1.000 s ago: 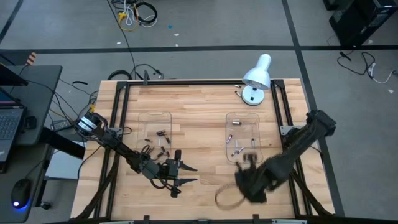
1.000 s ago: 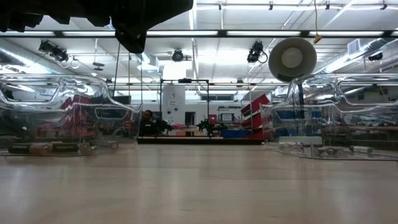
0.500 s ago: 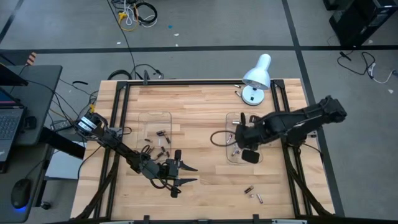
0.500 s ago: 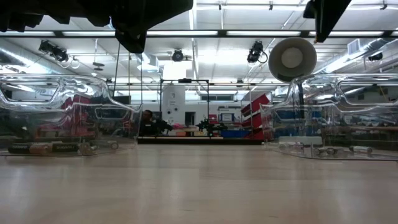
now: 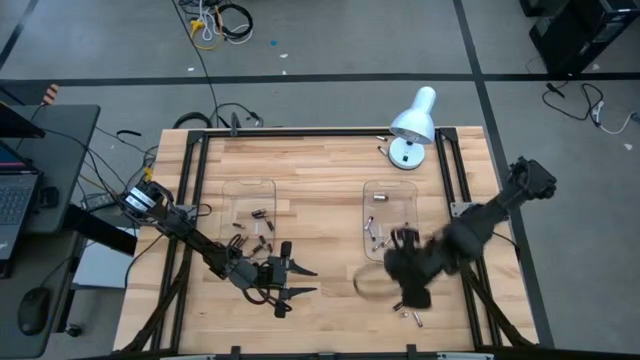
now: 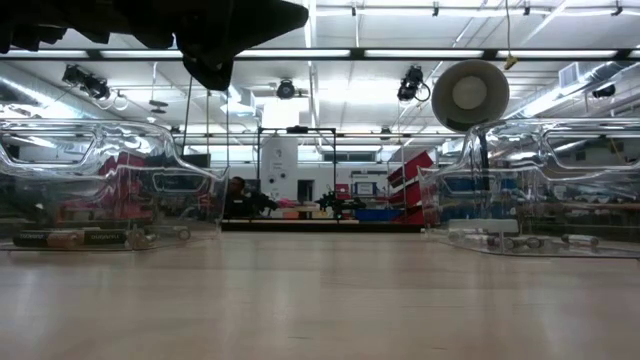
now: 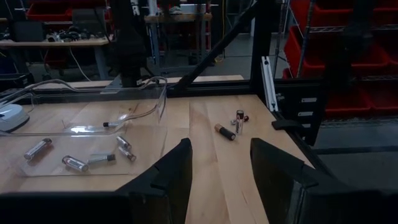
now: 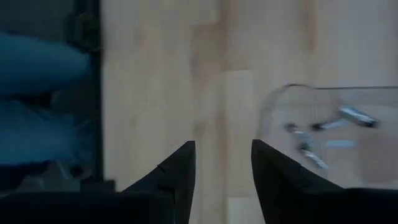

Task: Sort batteries
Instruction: Put the silver battery into the right transparent bin

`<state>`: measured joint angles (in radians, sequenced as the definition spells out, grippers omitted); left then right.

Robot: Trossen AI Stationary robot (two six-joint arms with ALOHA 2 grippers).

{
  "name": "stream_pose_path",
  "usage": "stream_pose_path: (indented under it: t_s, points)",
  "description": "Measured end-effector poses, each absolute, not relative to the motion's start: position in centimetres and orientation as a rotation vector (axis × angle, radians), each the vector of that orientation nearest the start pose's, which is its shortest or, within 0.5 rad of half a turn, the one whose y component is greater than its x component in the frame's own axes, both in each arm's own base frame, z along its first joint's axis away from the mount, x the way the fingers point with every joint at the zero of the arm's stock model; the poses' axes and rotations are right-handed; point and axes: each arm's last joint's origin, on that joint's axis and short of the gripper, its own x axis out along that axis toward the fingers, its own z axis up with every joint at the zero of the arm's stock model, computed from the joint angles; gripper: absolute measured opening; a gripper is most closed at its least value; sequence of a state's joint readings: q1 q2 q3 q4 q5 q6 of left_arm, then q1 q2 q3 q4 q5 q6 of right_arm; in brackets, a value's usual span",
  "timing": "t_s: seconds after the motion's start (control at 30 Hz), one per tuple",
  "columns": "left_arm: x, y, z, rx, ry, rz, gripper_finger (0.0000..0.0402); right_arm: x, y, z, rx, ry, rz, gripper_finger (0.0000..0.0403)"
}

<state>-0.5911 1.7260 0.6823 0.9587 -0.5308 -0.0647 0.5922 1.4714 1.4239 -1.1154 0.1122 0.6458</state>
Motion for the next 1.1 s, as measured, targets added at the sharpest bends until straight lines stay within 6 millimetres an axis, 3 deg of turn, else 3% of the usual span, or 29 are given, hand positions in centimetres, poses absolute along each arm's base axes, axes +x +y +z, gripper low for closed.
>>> stream_pose_path:
  t_s: [0.27, 0.47, 0.63, 0.9, 1.1]
  points:
    - [28.1, -17.0, 17.5, -0.025, 0.075, -0.056, 0.0162, 21.5, 23.3, 27.5, 0.03, 1.333, 0.129, 0.0131]
    - [28.1, -17.0, 17.5, -0.037, 0.077, -0.055, 0.0162, 20.9, 26.7, 23.1, 0.01, 1.484, 0.088, 0.0148]
    - [28.1, -17.0, 17.5, -0.037, 0.078, -0.055, 0.0162, 21.0, 27.5, 21.2, -0.023, 1.522, 0.057, 0.0172]
    - [28.1, -17.0, 17.4, -0.042, 0.08, -0.055, 0.0162, 22.0, 27.3, 20.0, -0.042, 1.517, 0.024, 0.022]
    - [28.1, -17.0, 17.4, -0.039, 0.086, -0.054, 0.0162, 22.8, 27.2, 18.7, -0.062, 1.538, 0.0, 0.023]
